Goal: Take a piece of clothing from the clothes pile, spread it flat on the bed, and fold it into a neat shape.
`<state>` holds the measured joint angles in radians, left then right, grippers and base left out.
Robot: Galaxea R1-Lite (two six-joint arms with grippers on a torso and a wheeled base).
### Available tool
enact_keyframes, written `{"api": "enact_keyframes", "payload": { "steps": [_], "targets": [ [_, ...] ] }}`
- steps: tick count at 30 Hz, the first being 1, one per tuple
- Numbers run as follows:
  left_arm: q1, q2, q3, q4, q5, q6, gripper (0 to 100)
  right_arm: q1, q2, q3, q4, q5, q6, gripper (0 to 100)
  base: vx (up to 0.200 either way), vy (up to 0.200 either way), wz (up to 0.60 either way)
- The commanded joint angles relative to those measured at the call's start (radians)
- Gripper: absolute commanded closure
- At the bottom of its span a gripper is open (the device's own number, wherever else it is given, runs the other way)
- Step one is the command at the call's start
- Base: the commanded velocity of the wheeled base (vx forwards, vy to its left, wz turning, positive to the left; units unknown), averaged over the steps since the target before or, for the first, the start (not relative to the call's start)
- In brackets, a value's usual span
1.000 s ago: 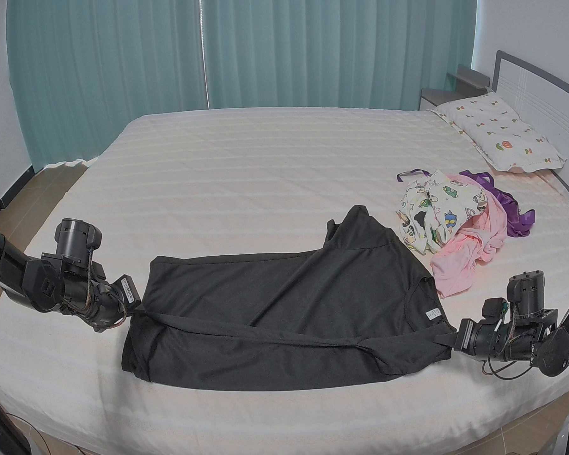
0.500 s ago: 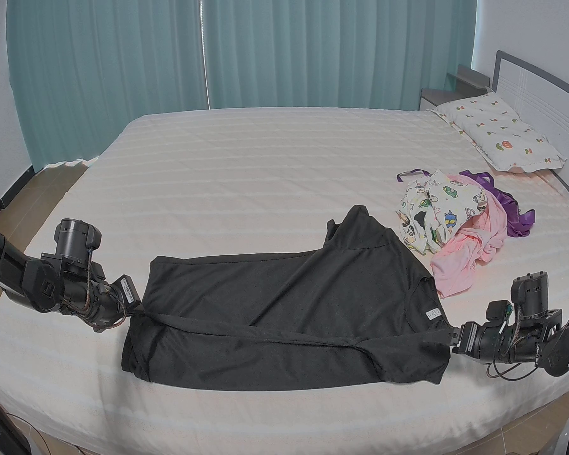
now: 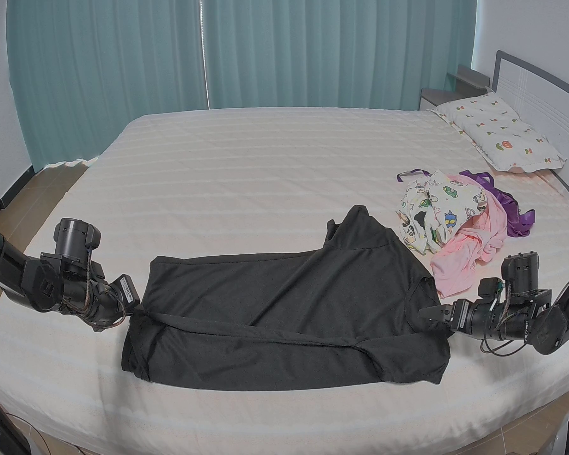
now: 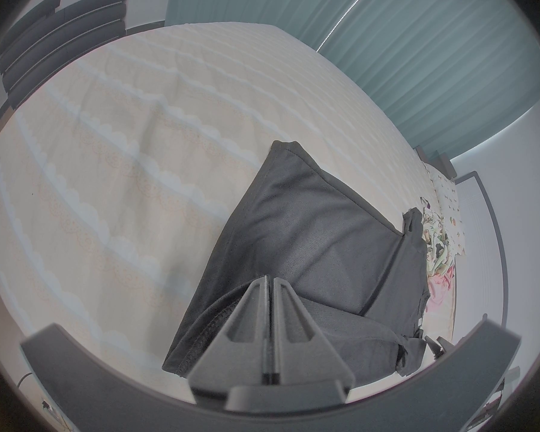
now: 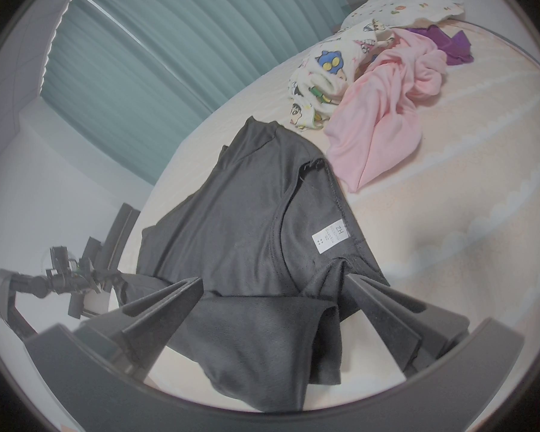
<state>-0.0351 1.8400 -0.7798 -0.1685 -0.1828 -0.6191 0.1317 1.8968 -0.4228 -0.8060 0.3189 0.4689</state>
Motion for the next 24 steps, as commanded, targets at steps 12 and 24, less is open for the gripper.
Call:
{"api": "enact_keyframes", "payload": {
  "steps": [12, 24],
  "targets": [
    [0.009, 0.005, -0.003, 0.000, 0.000, -0.001, 100, 0.008, 0.107, -0.017, -0.009, 0.000, -0.076, 100, 0.000, 0.000, 0.00],
    [0.011, -0.002, 0.001, 0.000, 0.000, -0.001, 100, -0.007, 0.051, -0.024, -0.012, 0.005, -0.050, 100, 0.000, 0.000, 0.00]
  ]
}}
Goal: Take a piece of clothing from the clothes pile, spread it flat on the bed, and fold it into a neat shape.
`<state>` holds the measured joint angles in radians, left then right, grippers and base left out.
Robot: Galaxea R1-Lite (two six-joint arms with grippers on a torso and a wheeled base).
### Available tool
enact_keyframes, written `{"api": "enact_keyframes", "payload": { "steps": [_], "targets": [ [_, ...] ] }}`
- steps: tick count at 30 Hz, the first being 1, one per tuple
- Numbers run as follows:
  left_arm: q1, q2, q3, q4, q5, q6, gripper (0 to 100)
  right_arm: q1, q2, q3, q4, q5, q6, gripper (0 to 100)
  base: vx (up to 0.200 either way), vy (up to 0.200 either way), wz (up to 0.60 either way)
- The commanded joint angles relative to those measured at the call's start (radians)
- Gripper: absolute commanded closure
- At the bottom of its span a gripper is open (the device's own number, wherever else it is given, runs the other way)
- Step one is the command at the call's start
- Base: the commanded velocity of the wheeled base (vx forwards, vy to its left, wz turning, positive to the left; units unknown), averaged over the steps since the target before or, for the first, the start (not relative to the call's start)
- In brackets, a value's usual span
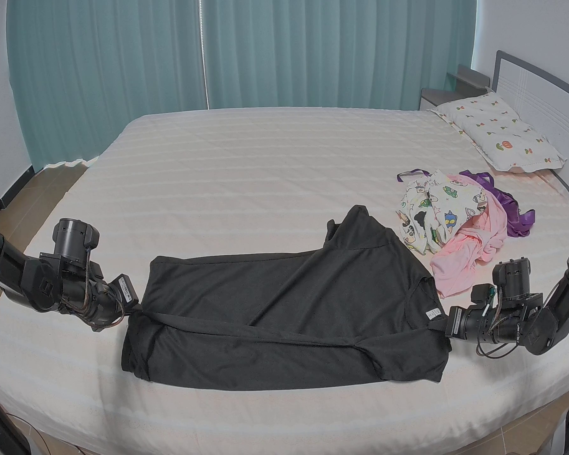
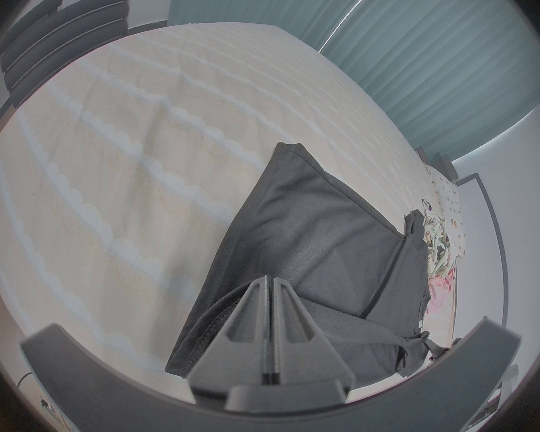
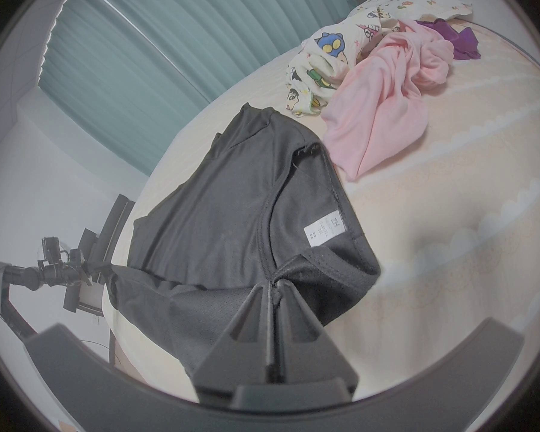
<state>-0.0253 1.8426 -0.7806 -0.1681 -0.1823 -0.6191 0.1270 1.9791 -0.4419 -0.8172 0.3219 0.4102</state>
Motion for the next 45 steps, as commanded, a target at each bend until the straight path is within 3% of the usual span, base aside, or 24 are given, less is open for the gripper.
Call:
{"api": "enact_keyframes", "payload": {
  "steps": [1, 18, 23, 33, 45],
  "targets": [
    [0.002, -0.011, 0.001, 0.001, 0.000, -0.001, 100, -0.003, -0.043, -0.004, 0.000, 0.002, 0.019, 100, 0.000, 0.000, 0.00],
    [0.019, -0.221, 0.123, 0.048, -0.003, 0.006, 100, -0.014, -0.158, 0.032, 0.000, 0.003, 0.055, 100, 0.000, 0.000, 0.00],
    [0.021, -0.304, 0.167, 0.125, -0.094, 0.007, 100, -0.014, -0.180, 0.072, -0.002, 0.003, 0.053, 100, 0.000, 0.000, 0.00],
    [0.027, -0.398, 0.247, 0.151, -0.144, 0.006, 100, -0.015, -0.203, 0.138, -0.008, 0.003, 0.050, 100, 0.000, 0.000, 0.00],
    [0.131, -0.439, 0.261, 0.131, -0.221, -0.002, 100, -0.021, -0.111, 0.167, -0.195, 0.011, 0.052, 100, 0.000, 0.000, 0.00]
  ]
}}
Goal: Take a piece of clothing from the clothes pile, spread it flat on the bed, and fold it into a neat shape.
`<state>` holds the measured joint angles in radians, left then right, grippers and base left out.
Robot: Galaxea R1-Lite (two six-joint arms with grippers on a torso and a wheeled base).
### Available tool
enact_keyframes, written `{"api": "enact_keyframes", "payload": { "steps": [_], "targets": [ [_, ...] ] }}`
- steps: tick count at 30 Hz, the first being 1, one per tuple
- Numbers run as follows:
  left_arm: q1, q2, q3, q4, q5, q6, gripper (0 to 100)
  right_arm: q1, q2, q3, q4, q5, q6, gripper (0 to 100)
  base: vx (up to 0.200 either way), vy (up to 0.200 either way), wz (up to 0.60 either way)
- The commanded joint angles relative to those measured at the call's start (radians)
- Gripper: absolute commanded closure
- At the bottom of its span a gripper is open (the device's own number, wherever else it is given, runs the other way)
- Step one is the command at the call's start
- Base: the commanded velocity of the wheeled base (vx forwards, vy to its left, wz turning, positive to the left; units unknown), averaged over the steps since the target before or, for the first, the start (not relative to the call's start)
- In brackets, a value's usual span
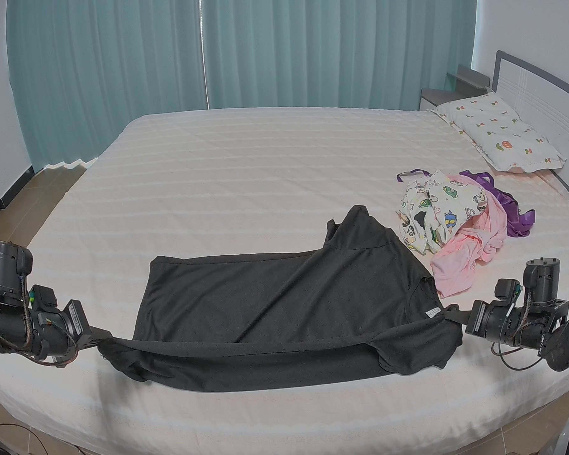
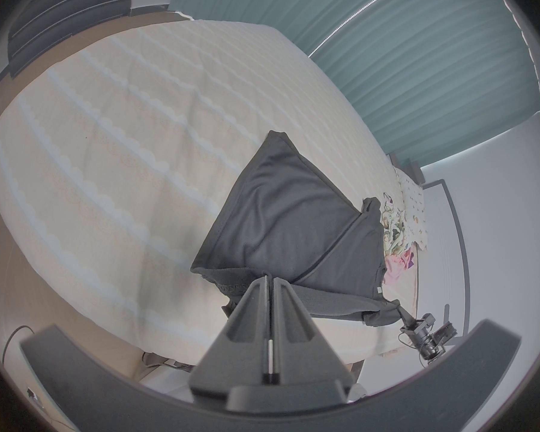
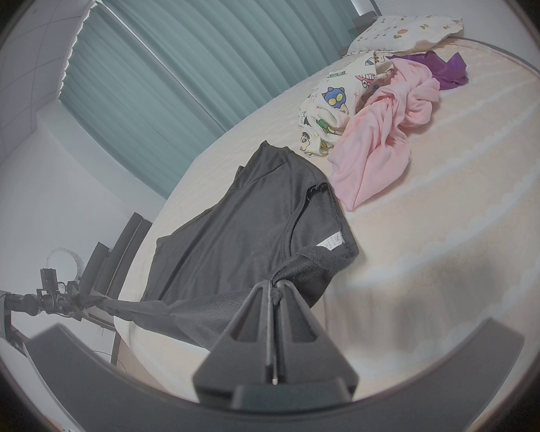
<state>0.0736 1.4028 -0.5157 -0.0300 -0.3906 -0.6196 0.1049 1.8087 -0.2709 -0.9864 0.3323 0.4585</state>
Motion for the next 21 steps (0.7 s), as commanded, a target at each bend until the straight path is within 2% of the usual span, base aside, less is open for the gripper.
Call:
{"api": "enact_keyframes", "payload": {
  "steps": [1, 7, 9, 10, 14, 17, 21],
  "targets": [
    [0.034, 0.013, -0.004, -0.007, -0.017, 0.000, 100, 0.004, 0.077, -0.005, -0.038, 0.002, 0.002, 100, 0.000, 0.000, 0.00],
    [0.037, 0.120, -0.023, -0.041, -0.040, -0.008, 100, 0.025, 0.164, -0.019, -0.141, -0.001, -0.001, 100, 0.000, 0.000, 0.00],
    [0.049, 0.148, -0.026, -0.088, -0.042, -0.043, 100, 0.027, 0.201, -0.027, -0.176, -0.003, -0.003, 100, 0.000, 0.000, 0.00],
    [0.054, 0.151, -0.026, -0.110, -0.043, -0.062, 100, 0.030, 0.208, -0.027, -0.179, -0.003, -0.004, 0, 0.000, 0.000, 0.00],
    [0.066, 0.153, -0.024, -0.153, -0.043, -0.094, 100, 0.030, 0.224, -0.031, -0.181, 0.002, -0.006, 0, 0.000, 0.000, 0.00],
    [0.074, 0.153, -0.024, -0.162, -0.043, -0.097, 100, 0.019, 0.218, -0.039, -0.184, 0.042, -0.003, 0, 0.000, 0.000, 0.00],
    [0.074, 0.153, -0.024, -0.162, -0.043, -0.097, 100, -0.002, 0.213, -0.067, -0.184, 0.060, 0.000, 0, 0.000, 0.000, 0.00]
  ]
}}
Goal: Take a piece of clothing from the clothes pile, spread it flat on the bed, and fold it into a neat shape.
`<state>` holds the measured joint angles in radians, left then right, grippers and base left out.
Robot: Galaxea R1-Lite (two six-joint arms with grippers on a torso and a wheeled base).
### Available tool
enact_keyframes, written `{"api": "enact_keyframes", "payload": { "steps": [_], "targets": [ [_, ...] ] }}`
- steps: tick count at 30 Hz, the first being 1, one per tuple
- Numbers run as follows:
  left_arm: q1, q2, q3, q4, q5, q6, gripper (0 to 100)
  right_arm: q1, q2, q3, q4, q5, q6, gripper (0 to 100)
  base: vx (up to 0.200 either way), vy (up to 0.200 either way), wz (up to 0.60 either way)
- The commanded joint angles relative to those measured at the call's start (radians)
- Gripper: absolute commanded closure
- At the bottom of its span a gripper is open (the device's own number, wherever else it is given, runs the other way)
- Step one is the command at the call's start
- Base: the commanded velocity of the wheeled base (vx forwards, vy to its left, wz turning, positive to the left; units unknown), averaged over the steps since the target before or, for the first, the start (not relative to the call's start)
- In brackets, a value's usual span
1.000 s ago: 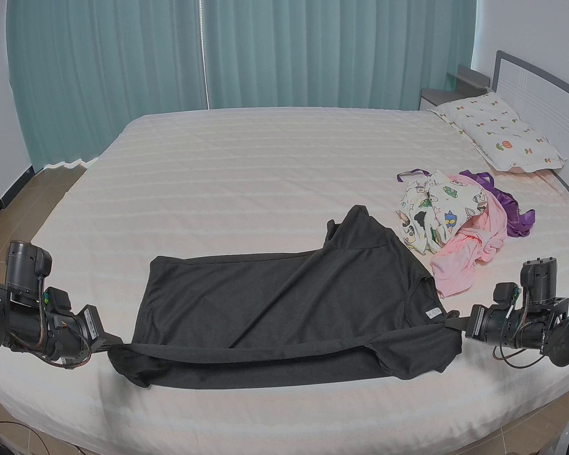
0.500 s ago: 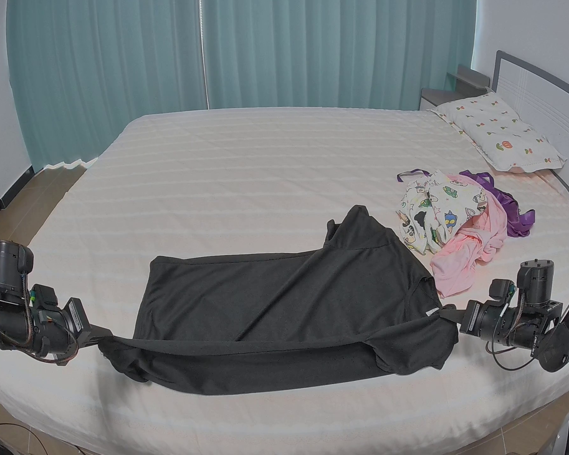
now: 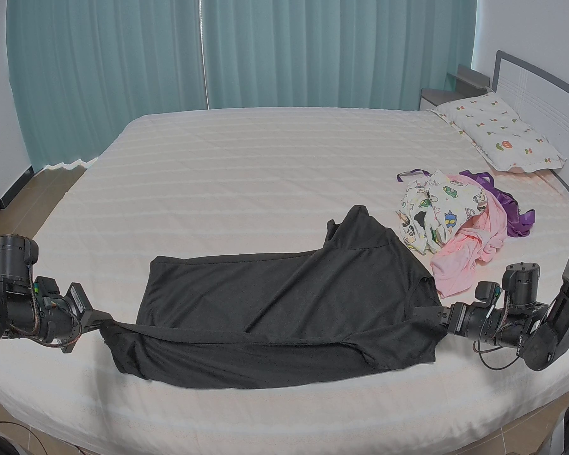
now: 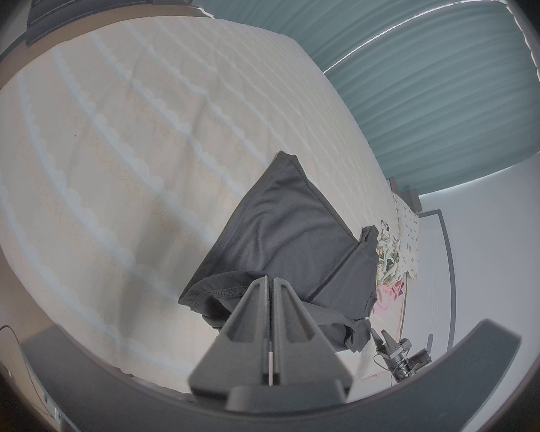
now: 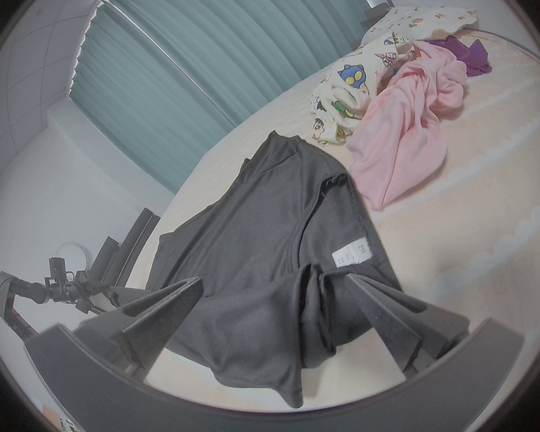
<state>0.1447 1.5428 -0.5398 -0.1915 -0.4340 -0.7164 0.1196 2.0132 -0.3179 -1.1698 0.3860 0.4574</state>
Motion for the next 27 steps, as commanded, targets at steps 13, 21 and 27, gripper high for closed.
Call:
{"api": "enact_keyframes", "payload": {
  "steps": [13, 21, 27],
  "targets": [
    [0.003, 0.011, 0.004, 0.001, 0.000, -0.002, 100, -0.003, 0.064, -0.207, 0.183, 0.010, -0.054, 0, 0.000, 0.000, 0.00],
    [0.001, 0.026, 0.004, 0.001, 0.000, -0.002, 100, -0.014, 0.119, -0.305, 0.334, 0.079, -0.175, 0, 0.000, 0.000, 0.00],
    [0.001, 0.028, 0.003, 0.000, 0.000, 0.000, 100, -0.011, 0.137, -0.326, 0.368, 0.105, -0.221, 0, 0.000, 0.000, 0.00]
  ]
}}
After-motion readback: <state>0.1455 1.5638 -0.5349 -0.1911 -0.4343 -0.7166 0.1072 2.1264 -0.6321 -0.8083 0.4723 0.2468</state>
